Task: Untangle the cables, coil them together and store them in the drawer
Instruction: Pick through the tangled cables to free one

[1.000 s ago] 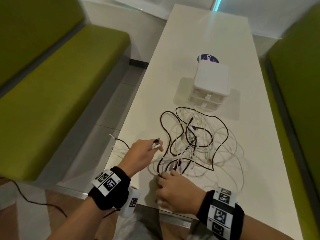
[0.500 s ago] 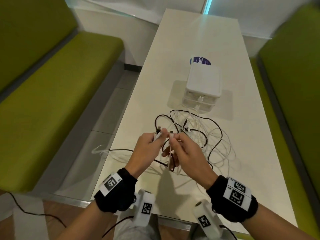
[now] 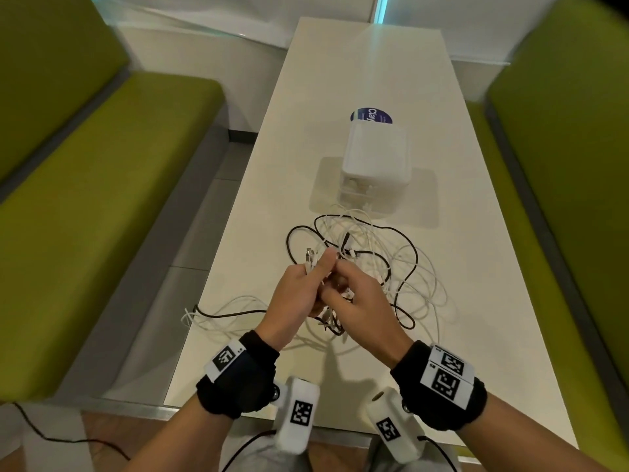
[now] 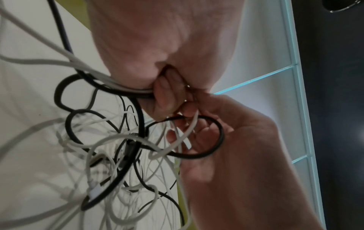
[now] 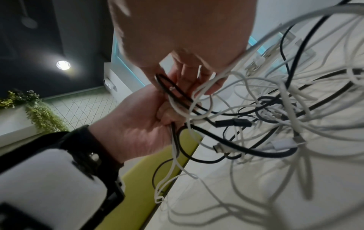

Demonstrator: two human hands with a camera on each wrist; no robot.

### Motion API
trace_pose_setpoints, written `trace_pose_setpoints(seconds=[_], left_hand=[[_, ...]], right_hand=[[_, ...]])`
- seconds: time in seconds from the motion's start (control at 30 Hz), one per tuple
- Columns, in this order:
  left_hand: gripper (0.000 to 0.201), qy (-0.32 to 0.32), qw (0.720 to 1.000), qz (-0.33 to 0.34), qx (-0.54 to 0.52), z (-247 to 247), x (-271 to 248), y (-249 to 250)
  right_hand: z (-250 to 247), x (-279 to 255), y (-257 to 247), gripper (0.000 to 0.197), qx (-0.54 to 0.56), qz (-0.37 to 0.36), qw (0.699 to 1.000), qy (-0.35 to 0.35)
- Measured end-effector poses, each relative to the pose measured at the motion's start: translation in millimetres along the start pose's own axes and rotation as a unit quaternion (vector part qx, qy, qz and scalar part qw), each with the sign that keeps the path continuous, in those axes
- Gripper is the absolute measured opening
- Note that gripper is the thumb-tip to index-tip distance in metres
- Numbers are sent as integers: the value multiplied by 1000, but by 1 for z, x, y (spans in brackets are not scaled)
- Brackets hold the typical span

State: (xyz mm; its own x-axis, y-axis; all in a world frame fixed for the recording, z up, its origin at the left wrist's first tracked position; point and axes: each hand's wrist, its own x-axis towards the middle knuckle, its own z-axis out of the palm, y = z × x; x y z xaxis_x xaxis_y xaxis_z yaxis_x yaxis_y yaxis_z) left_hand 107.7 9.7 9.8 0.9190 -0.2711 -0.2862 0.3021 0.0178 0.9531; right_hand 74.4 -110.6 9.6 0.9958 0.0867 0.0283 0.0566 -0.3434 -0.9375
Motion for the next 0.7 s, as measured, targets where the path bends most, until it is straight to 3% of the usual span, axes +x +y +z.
trace_pose_setpoints(seconds=[0.13, 0.23, 0.33, 0.47, 0.57, 0.7], left_hand=[[58, 31, 997, 38, 52, 1, 1, 0], [68, 75, 996, 55, 19, -3, 6, 1], [57, 108, 991, 72, 7, -5, 8, 5], [58, 135, 985, 99, -36, -5, 9, 16], [61, 122, 984, 104, -72, -4, 9, 24], [61, 100, 985, 105, -95, -8, 5, 33]], right_hand=[[-2, -2, -1, 16, -2, -19, 1000, 5], [-7, 1, 2, 31, -34, -26, 998, -37], [-16, 7, 2, 33, -128, -27, 985, -110], [-15, 11, -1, 29, -260, -47, 953, -150], [2, 6, -2, 31, -320, -70, 935, -136], [10, 10, 2, 21, -311, -37, 945, -95]])
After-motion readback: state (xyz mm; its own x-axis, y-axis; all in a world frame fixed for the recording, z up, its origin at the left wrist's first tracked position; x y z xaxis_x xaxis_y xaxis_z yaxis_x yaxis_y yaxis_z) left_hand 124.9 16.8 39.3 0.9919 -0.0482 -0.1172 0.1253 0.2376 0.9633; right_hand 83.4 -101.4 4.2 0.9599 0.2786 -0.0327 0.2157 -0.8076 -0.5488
